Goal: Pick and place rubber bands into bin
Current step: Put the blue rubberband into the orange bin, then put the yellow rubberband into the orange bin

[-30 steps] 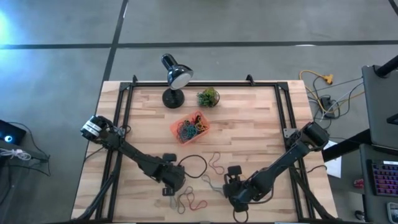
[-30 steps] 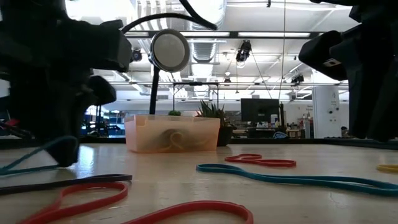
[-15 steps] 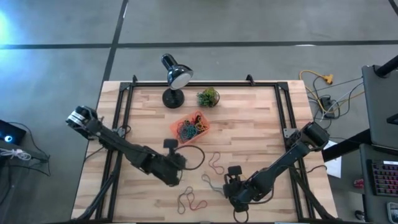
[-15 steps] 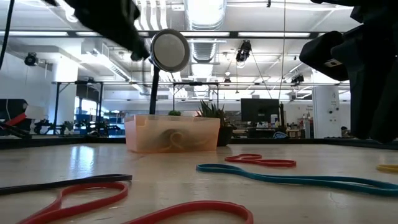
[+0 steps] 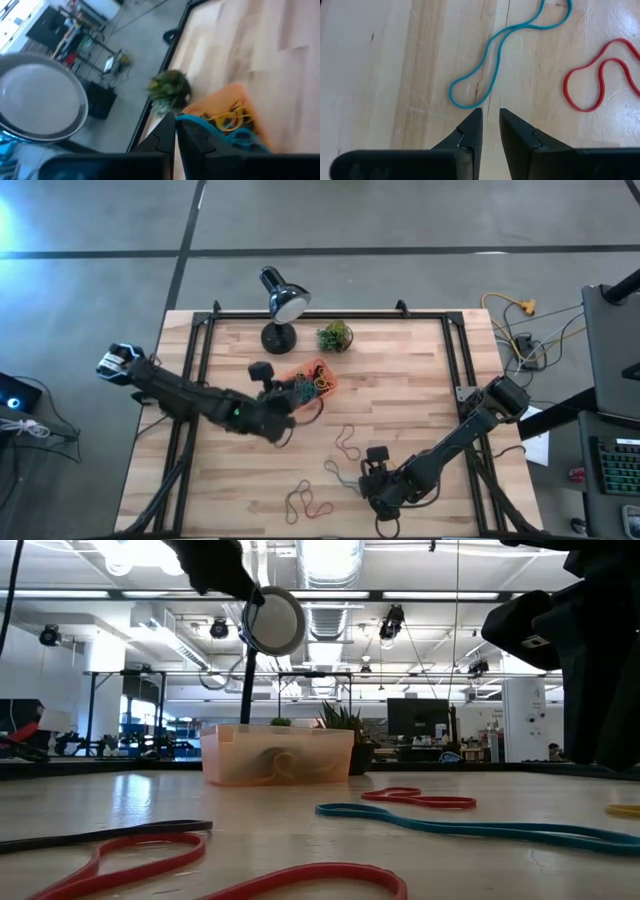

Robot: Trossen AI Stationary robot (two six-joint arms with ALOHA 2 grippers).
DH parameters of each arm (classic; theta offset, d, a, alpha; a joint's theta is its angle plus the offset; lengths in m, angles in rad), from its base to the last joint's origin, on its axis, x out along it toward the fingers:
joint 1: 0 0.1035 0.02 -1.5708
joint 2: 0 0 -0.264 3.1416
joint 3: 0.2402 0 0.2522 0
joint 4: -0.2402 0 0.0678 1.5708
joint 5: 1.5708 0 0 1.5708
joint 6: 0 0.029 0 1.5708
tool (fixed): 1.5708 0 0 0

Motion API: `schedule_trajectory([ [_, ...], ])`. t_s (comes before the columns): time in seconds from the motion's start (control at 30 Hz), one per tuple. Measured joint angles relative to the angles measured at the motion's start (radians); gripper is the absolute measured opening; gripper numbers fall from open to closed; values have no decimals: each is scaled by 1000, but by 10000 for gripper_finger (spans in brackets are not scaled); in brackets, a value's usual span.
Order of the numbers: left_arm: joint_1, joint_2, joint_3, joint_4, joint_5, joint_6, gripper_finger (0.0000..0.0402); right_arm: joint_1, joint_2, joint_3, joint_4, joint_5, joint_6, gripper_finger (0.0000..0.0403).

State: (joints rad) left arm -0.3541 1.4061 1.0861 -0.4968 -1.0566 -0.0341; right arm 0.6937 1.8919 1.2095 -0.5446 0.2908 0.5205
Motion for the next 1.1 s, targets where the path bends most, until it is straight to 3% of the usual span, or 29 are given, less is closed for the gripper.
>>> schedule_trajectory([
  [0.33,178,63,-87,14,143,14,0,0,0,-5,-1,0,0,59],
  [0.6,223,141,-95,16,321,-9,6,0,0,-10,1,0,0,59],
  [0.9,224,158,-91,17,344,-10,79,0,0,-15,1,6,0,59],
  [1.1,223,150,-66,11,344,-11,95,0,0,-15,2,27,1,59],
])
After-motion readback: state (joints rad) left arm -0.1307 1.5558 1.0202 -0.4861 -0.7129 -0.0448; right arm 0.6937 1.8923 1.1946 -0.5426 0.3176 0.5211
